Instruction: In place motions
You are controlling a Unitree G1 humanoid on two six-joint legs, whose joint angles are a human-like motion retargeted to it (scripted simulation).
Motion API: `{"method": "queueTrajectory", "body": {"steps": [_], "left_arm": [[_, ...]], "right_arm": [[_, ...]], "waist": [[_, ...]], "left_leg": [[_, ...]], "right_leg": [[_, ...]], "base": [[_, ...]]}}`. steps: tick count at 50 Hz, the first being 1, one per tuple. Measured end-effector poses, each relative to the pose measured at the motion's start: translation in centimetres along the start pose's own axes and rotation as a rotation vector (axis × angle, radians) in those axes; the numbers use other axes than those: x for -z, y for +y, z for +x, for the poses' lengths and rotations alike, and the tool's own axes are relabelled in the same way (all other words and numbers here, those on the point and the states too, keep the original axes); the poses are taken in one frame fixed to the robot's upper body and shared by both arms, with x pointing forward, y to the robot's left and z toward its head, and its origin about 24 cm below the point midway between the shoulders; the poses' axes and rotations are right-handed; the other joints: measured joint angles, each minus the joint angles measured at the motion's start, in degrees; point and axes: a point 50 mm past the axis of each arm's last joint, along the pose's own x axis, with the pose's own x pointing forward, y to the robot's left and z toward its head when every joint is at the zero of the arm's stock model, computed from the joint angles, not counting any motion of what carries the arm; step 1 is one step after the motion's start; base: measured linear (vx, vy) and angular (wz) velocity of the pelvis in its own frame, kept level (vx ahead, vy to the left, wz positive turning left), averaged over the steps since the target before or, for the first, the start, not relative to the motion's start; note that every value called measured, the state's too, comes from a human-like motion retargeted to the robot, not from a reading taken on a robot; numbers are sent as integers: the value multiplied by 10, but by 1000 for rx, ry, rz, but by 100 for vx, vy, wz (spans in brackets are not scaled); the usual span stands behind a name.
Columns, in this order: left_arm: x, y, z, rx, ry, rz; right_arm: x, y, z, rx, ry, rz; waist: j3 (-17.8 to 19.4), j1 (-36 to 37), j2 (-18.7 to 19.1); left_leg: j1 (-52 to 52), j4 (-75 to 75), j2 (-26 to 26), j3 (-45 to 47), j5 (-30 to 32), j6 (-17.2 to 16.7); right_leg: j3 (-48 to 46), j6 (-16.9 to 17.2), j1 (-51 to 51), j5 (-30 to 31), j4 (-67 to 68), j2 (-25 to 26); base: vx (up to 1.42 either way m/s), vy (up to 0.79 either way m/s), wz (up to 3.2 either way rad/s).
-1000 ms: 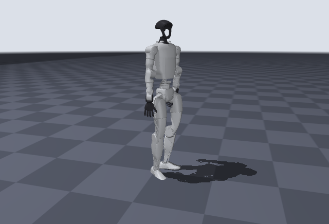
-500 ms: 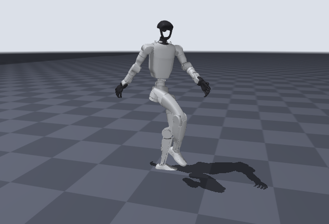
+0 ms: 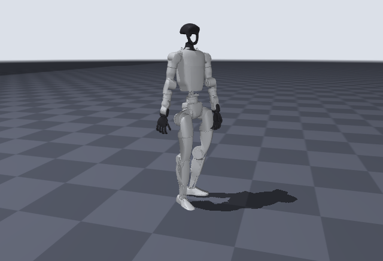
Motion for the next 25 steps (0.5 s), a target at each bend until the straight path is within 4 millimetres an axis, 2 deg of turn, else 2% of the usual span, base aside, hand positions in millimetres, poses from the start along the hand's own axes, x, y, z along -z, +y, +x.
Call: {"method": "queueTrajectory", "body": {"steps": [2,3,5,7,10,14,17,20,25], "left_arm": [[22,1,-2,-37,91,-62],[27,3,-2,-48,102,-104],[25,9,-4,-54,91,-156],[15,10,-3,-52,66,-146],[-2,10,-2,-34,17,-96],[-8,5,-1,10,-39,-67],[-2,8,-1,3,-36,-77],[12,14,-2,-31,6,-132],[60,12,-7,-68,156,-247]], "right_arm": [[-12,-6,-1,5,-44,-22],[-21,-12,-2,29,-75,-44],[-33,-25,-6,99,-129,-73],[-36,-37,-8,168,-149,-70],[-18,-44,-8,207,-84,-31],[26,-21,-4,73,85,141],[35,-9,-3,46,122,234],[21,-12,-4,101,110,235],[-30,-23,-7,86,-23,134]], "waist": [[-9,12,-3],[2,2,-4],[30,-33,1],[42,-64,10],[38,-92,25],[18,-57,24],[6,-28,27],[10,-22,35],[21,-18,47]], "left_leg": [[-15,1,4,-3,4,-3],[-12,0,4,-6,7,-2],[-3,-3,8,-24,15,-2],[-4,-6,16,-36,21,-5],[-14,-8,26,-46,28,-11],[-19,-8,29,-47,34,-20],[-25,-2,37,-41,36,-28],[-32,15,51,-36,35,-38],[-75,112,73,-62,50,-33]], "right_leg": [[-5,-13,-26,-13,20,-1],[-14,-16,-25,-20,32,-1],[-45,-21,-13,-32,44,-1],[-68,-20,-9,-39,51,-2],[-87,-20,-9,-43,48,1],[-91,-28,-2,-38,26,7],[-86,-33,-6,-34,17,12],[-80,-39,-9,-34,17,17],[-74,-43,-3,-36,14,11]], "base": [[-11,-22,5],[-16,-21,71],[-19,-17,113],[-22,-2,105],[-10,-1,56],[8,-13,9],[-5,-12,-17],[-15,-6,-16],[-15,-3,-7]]}}
